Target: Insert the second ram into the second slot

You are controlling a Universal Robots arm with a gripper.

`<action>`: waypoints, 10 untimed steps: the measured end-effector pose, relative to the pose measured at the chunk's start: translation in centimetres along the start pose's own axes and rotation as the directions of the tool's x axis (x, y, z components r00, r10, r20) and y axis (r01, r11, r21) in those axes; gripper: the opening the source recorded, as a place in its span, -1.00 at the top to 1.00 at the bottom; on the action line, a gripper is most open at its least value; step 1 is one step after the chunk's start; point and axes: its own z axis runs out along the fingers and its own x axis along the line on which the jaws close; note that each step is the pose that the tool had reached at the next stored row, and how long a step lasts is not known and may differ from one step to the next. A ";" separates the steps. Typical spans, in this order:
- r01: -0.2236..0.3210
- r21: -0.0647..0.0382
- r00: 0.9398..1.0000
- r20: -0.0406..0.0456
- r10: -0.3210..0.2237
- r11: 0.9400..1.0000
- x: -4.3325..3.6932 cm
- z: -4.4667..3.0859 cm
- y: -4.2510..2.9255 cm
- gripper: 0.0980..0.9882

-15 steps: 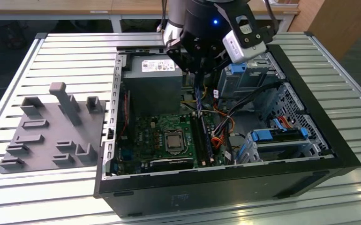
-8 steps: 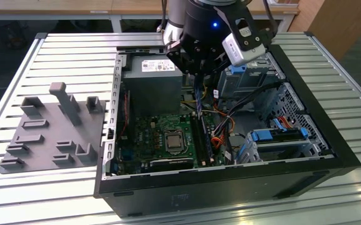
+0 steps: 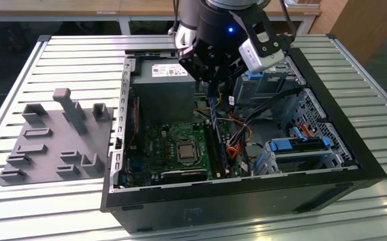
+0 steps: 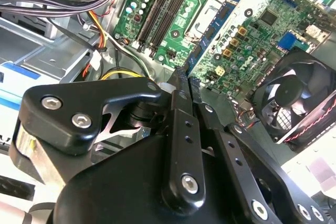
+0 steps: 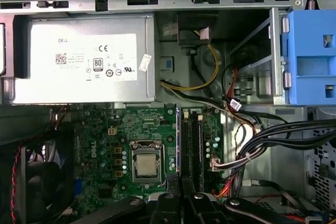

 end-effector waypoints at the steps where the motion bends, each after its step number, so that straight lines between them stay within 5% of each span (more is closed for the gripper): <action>1: 0.000 0.000 1.000 0.000 0.000 1.000 0.00 0.05 0.00 0.92; 10: 0.000 0.000 1.000 0.000 0.000 1.000 -0.01 0.46 -0.02 0.92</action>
